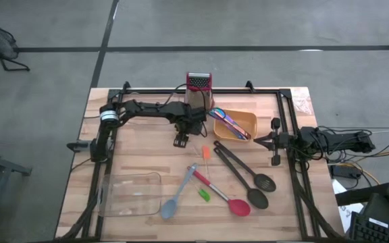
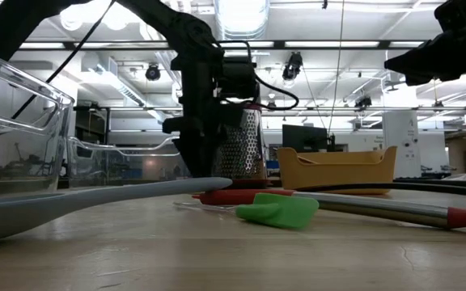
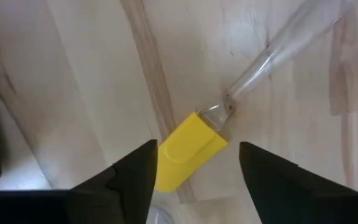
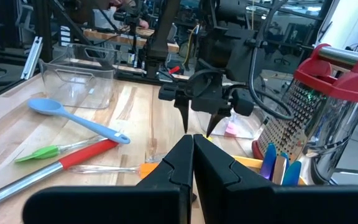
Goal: Pick & Place Kitchen Items
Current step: Put the yellow spatula into the top transparent bin
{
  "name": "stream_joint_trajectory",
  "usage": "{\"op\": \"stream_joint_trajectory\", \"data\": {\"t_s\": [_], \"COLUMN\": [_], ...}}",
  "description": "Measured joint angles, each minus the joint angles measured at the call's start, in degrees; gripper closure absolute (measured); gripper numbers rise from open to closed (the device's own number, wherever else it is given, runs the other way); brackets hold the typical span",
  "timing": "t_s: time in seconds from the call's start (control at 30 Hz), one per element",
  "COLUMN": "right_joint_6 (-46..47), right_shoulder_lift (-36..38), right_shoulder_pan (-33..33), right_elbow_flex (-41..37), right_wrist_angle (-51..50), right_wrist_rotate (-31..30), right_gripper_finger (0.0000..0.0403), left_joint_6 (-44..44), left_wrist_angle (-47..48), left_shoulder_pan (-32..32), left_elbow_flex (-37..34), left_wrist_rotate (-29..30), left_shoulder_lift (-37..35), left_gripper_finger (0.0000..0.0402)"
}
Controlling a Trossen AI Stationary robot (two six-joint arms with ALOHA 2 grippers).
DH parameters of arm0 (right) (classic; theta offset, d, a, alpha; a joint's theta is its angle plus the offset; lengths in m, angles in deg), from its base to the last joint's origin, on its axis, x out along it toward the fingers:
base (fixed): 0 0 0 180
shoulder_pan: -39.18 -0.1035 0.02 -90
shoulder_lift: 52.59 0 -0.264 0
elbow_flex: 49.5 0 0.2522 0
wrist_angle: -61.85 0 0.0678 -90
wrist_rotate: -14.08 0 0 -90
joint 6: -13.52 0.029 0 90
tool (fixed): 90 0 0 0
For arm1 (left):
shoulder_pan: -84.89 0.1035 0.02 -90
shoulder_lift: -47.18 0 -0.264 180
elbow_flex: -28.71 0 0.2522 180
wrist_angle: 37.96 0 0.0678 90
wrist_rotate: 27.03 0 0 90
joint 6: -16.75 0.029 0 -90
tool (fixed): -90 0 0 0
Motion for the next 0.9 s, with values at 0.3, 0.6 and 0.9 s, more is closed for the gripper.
{"op": "stream_joint_trajectory", "data": {"t_s": [0.3, 0.6, 0.9], "right_joint_6": [-0.02, 0.00, -0.02], "right_shoulder_lift": [0.00, -0.02, -0.04], "right_shoulder_pan": [0.00, 0.00, 0.00], "right_elbow_flex": [0.00, 0.00, 0.00], "right_wrist_angle": [0.00, 0.02, 0.02], "right_wrist_rotate": [0.00, 0.00, 0.00], "right_gripper_finger": [0.0394, 0.0394, 0.0394], "left_joint_6": [4.64, 5.46, 1.01], "left_wrist_angle": [-0.71, -5.23, -6.53], "left_shoulder_pan": [0.00, -0.13, 0.00], "left_elbow_flex": [-1.67, -5.34, -5.57], "left_wrist_rotate": [2.48, 4.61, -0.09], "left_shoulder_lift": [2.04, 2.04, 2.21], "left_gripper_finger": [0.0160, 0.0164, 0.0237]}}
